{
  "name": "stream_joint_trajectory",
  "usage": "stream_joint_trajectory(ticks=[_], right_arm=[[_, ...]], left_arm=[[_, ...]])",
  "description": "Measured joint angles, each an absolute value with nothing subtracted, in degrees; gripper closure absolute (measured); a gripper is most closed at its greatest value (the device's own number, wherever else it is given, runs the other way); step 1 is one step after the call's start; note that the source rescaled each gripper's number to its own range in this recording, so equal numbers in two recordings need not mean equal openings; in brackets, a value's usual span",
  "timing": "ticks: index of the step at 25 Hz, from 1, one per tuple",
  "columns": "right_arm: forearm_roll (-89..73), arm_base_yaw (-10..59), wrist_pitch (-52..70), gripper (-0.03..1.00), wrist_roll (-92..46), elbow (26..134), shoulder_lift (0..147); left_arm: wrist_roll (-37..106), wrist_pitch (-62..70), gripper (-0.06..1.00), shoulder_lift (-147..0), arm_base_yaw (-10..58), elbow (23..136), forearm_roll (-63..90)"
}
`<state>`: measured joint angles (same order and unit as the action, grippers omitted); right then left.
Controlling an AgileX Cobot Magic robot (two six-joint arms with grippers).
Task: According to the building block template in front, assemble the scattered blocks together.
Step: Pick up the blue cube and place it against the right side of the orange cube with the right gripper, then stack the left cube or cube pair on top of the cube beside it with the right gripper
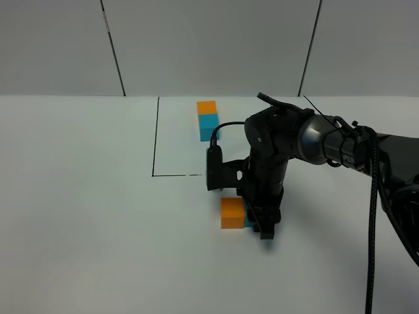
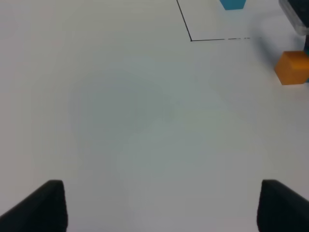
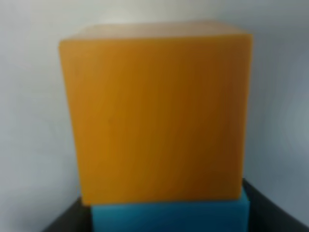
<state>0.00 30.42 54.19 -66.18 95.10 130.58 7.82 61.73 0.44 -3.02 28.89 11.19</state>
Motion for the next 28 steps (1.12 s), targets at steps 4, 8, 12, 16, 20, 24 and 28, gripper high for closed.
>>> stream_joint_trajectory(ticks=[4, 8, 12, 16, 20, 24, 28], right_arm=[[-0.6, 30.4, 54.2, 0.27, -64.4, 95.1, 130.5], [-1.7, 30.4, 54.6, -0.03, -58.5, 94.9, 129.3], [-1.7, 30.4, 56.8, -0.03, -45.9, 94.9, 124.9], [-1.7, 29.9, 56.5, -0.03, -28.9, 94.9, 119.0], [-1.5, 27.4, 53.9, -0.03, -12.9, 94.9, 113.6], [3.2, 24.7, 51.0, -0.03, 0.0, 93.2, 108.5], [9.5, 22.7, 44.4, -0.03, 9.1, 85.5, 100.9]], left_arm=[[7.8, 61.7, 0.26, 0.4, -3.0, 28.9, 11.2], [7.9, 61.7, 0.26, 0.4, -3.0, 28.9, 11.2], [7.9, 61.7, 0.26, 0.4, -3.0, 28.9, 11.2], [7.9, 61.7, 0.26, 0.4, -3.0, 28.9, 11.2], [7.9, 61.7, 0.26, 0.4, -3.0, 28.9, 11.2], [7.9, 61.7, 0.26, 0.4, -3.0, 28.9, 11.2], [7.9, 61.7, 0.26, 0.4, -3.0, 28.9, 11.2]])
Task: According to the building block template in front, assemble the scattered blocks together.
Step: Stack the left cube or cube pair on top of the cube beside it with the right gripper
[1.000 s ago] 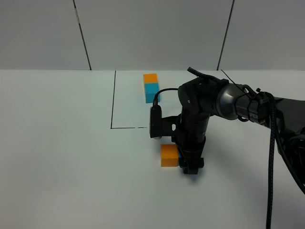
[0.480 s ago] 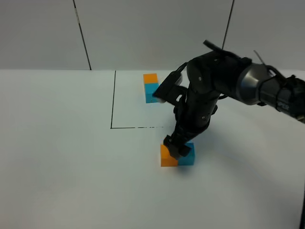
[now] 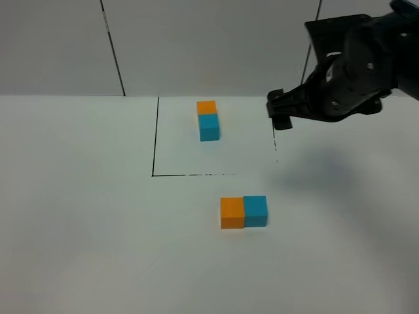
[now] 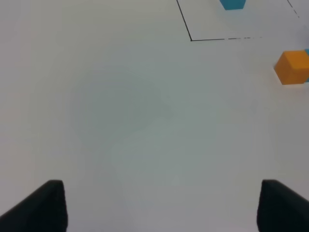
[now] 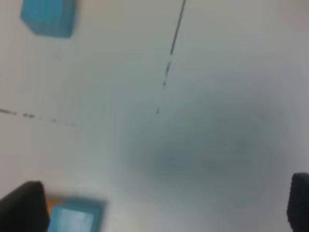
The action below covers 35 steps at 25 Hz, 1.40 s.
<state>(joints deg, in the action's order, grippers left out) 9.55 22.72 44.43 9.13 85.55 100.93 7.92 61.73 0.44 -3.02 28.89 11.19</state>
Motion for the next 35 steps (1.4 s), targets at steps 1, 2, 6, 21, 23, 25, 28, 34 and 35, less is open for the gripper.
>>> stream_joint_trajectory(ticks=[1, 2, 6, 21, 23, 25, 28, 34, 35], right_arm=[[10.4, 22.2, 42.4, -0.03, 10.8, 83.1, 98.7], [10.8, 21.7, 40.2, -0.03, 12.3, 81.0, 96.7], [11.5, 20.1, 32.0, -0.03, 15.1, 71.0, 88.1], [10.1, 19.6, 0.0, 0.09, 15.1, 49.4, 71.3], [10.1, 19.6, 1.4, 0.10, 13.9, 49.7, 71.9], [10.2, 19.6, 6.6, 0.10, 11.4, 51.6, 73.2], [10.2, 19.6, 16.9, 0.08, 8.1, 57.3, 76.5], [12.1, 20.9, 35.8, 0.13, 0.4, 73.0, 85.6], [12.9, 21.7, 38.0, 0.14, -1.9, 74.9, 87.1]], left_arm=[[7.9, 61.7, 0.26, 0.4, -3.0, 28.9, 11.2], [7.9, 61.7, 0.26, 0.4, -3.0, 28.9, 11.2], [7.9, 61.7, 0.26, 0.4, -3.0, 28.9, 11.2], [7.9, 61.7, 0.26, 0.4, -3.0, 28.9, 11.2], [7.9, 61.7, 0.26, 0.4, -3.0, 28.9, 11.2], [7.9, 61.7, 0.26, 0.4, -3.0, 28.9, 11.2], [7.9, 61.7, 0.26, 0.4, -3.0, 28.9, 11.2], [7.9, 61.7, 0.26, 0.4, -3.0, 28.9, 11.2], [7.9, 61.7, 0.26, 0.4, -3.0, 28.9, 11.2]])
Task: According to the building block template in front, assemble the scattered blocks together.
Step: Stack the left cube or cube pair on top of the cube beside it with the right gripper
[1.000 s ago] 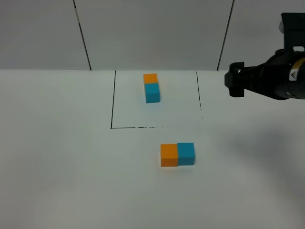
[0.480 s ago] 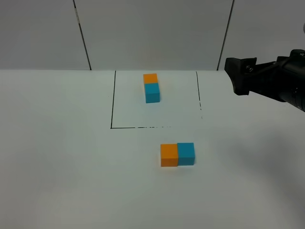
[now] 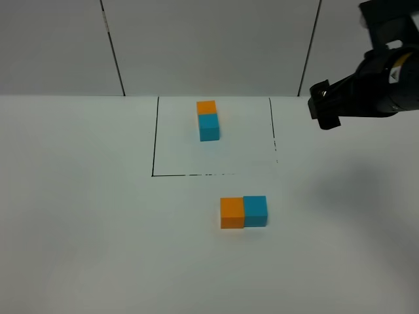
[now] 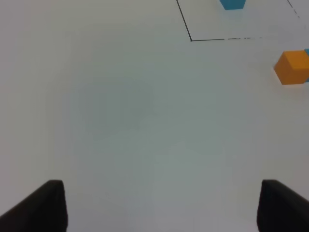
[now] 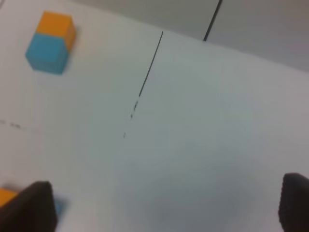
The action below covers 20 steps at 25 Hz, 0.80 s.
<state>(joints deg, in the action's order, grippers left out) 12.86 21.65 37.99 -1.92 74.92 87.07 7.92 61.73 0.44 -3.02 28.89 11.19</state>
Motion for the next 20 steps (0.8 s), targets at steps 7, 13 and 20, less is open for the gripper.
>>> stream_joint_trajectory(ticks=[7, 13, 20], right_arm=[[15.8, 29.5, 50.6, 0.14, -25.1, 86.1, 100.2], [10.1, 32.1, 57.0, 0.14, -40.7, 89.8, 110.8], [5.4, 33.7, 56.6, 0.14, -48.4, 89.9, 115.8]], left_arm=[[7.8, 61.7, 0.26, 0.4, -3.0, 28.9, 11.2], [7.8, 61.7, 0.26, 0.4, -3.0, 28.9, 11.2], [7.8, 61.7, 0.26, 0.4, -3.0, 28.9, 11.2]])
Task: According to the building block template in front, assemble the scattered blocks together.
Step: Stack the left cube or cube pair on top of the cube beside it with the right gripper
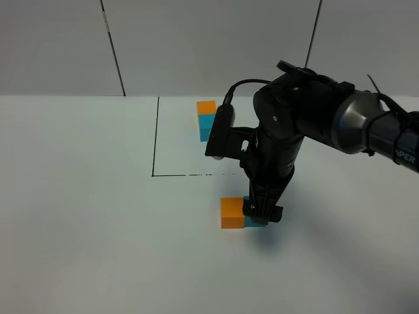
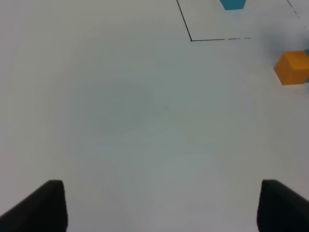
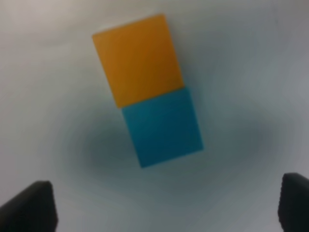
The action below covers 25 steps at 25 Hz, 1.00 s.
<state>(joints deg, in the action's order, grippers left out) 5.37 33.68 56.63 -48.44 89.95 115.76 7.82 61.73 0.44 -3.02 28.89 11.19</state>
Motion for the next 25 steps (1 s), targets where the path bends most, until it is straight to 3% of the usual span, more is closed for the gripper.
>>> stream_joint_trajectory(ticks=[25], right_arm=[[2.8, 34.4, 45.9, 0.15, -62.2, 90.3, 126.3]], left_arm=[[7.8, 61.7, 0.26, 0.4, -3.0, 28.9, 11.2]])
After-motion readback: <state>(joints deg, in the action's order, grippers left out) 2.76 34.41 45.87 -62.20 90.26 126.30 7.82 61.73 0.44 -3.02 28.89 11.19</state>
